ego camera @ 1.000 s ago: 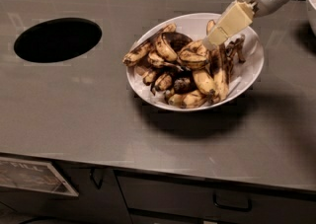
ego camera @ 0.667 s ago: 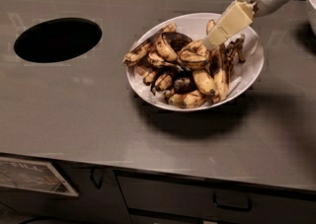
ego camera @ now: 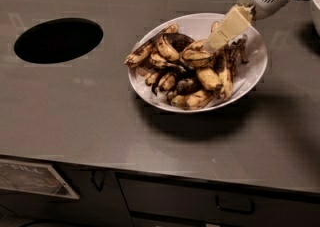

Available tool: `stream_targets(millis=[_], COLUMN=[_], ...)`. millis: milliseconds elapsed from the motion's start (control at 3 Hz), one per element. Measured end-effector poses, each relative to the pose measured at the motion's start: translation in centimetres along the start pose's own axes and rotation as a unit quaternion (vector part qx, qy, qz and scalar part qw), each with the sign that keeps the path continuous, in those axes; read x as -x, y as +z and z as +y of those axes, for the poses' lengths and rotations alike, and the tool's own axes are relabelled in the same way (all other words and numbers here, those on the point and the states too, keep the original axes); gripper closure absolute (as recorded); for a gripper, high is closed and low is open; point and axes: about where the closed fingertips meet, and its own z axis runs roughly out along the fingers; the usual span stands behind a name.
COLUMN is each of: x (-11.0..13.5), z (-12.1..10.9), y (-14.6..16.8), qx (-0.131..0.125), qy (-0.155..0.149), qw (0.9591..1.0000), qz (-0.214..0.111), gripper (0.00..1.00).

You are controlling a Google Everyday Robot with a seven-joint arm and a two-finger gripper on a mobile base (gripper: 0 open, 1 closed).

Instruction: Pick banana from white bowl

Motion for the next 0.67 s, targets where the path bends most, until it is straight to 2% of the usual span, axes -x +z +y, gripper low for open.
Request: stream_targets(millis=[333, 667], x=[-0.11, -0.18], z=[-0.12, 0.03], y=[0.18, 0.02], qx=[-0.015, -0.032], qy=[0.009, 0.015], qw=[0.9998, 0.9993], qz=[0.01, 0.014], gripper=[0.29, 0.48])
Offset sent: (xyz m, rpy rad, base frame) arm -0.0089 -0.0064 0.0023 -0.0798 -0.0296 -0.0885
